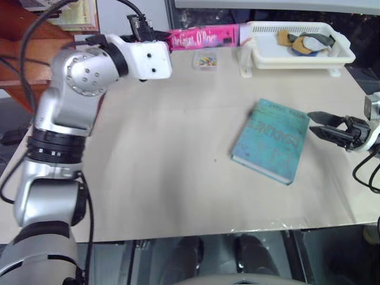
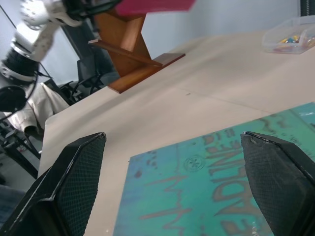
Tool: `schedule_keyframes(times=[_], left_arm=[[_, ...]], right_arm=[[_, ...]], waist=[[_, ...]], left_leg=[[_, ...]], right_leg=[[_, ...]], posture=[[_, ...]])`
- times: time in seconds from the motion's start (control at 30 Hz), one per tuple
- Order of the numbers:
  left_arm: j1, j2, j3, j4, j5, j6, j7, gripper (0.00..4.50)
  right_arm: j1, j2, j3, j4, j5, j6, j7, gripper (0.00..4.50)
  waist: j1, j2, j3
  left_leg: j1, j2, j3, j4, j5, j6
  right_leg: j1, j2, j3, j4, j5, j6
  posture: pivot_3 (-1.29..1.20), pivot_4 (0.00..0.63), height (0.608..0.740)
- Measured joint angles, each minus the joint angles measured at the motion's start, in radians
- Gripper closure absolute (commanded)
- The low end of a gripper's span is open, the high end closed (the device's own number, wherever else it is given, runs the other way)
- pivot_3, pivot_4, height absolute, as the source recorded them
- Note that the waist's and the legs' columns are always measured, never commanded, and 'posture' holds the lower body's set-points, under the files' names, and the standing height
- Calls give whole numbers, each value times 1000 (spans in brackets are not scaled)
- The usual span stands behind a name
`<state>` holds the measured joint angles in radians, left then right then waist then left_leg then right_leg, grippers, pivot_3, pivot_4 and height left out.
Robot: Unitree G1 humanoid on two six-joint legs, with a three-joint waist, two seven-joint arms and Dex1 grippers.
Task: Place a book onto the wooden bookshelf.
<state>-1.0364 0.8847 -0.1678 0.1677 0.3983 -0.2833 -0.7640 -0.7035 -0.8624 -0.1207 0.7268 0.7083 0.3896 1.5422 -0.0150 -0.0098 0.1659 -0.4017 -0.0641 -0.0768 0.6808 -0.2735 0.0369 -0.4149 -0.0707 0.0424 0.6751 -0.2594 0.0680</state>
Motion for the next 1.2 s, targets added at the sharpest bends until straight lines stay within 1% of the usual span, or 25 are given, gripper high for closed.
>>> schedule_keyframes(times=[0.13,0.23,0.27,0.3,0.4,0.47,0.57,0.67,0.73,0.87,1.0,1.07,1.1,1.2], left_arm=[[10,116,2,-19,-20,-67,-90,3486],[31,207,18,-25,-72,-80,-171,3486],[35,230,27,-28,-88,-80,-188,3486],[41,279,48,-31,-115,-84,-223,3486],[61,352,85,-38,-156,-97,-275,3486],[100,402,113,-44,-181,-93,-310,3486],[202,472,165,-49,-207,-66,-347,3486],[301,507,218,-47,-213,-39,-349,3486],[329,520,238,-40,-213,-34,-341,3486],[335,556,271,-15,-205,-34,-318,3486],[353,584,286,28,-204,-35,-298,3486],[355,586,286,55,-203,-37,-290,3486],[355,592,286,66,-203,-37,-283,3486],[373,610,287,89,-204,-45,-279,3486]], right_arm=[[-87,-17,49,82,-12,-22,1,0],[-151,-16,94,150,-24,-44,3,0],[-165,-15,105,166,-25,-49,3,0],[-191,-12,117,199,-31,-58,4,0],[-223,-7,134,249,-40,-82,5,0],[-248,10,144,280,-44,-98,6,0],[-273,34,159,304,-42,-115,7,0],[-305,65,185,296,-4,-109,7,0],[-325,79,193,274,31,-103,7,0],[-344,88,205,254,75,-95,7,0],[-344,105,245,216,113,-119,8,0],[-346,113,260,181,139,-129,8,0],[-346,114,264,157,156,-133,8,0],[-347,114,269,127,178,-140,9,0]], waist=[[-4,1,0],[-5,1,1],[-5,1,1],[-5,1,1],[-5,2,1],[-6,2,2],[-10,4,3],[-18,4,4],[-20,4,4],[-20,4,4],[-26,4,4],[-26,4,4],[-27,4,4],[-27,4,4]], left_leg=[[0,1,0,-1,0,0],[-1,1,1,-2,0,0],[-1,1,1,-2,0,0],[-2,1,1,-2,0,0],[-3,1,1,-2,0,0],[-3,1,1,-2,0,0],[-3,1,1,-2,0,1],[-3,1,1,-2,0,1],[-3,1,0,-2,0,1],[-4,1,0,-2,0,1],[-5,1,0,-2,0,1],[-9,1,0,-1,0,1],[-14,1,0,2,0,1],[-15,1,0,2,0,0]], right_leg=[[-1,1,0,0,0,0],[-2,1,0,0,0,0],[-3,1,0,0,0,0],[-3,1,0,-1,0,0],[-4,1,0,-1,0,0],[-4,1,0,-1,0,0],[-4,2,0,-1,0,0],[-4,4,0,0,0,0],[-4,4,-1,0,0,0],[-5,4,-1,-1,0,0],[-7,2,-1,1,0,0],[-11,3,-1,3,0,0],[-16,3,-1,4,0,0],[-17,2,-1,4,0,0]], posture=[[0,150,740],[0,150,740],[0,150,740],[0,150,740],[0,150,740],[0,150,740],[0,150,740],[0,150,740],[0,150,740],[0,150,740],[0,150,740],[0,150,740],[0,150,740],[0,150,740]])
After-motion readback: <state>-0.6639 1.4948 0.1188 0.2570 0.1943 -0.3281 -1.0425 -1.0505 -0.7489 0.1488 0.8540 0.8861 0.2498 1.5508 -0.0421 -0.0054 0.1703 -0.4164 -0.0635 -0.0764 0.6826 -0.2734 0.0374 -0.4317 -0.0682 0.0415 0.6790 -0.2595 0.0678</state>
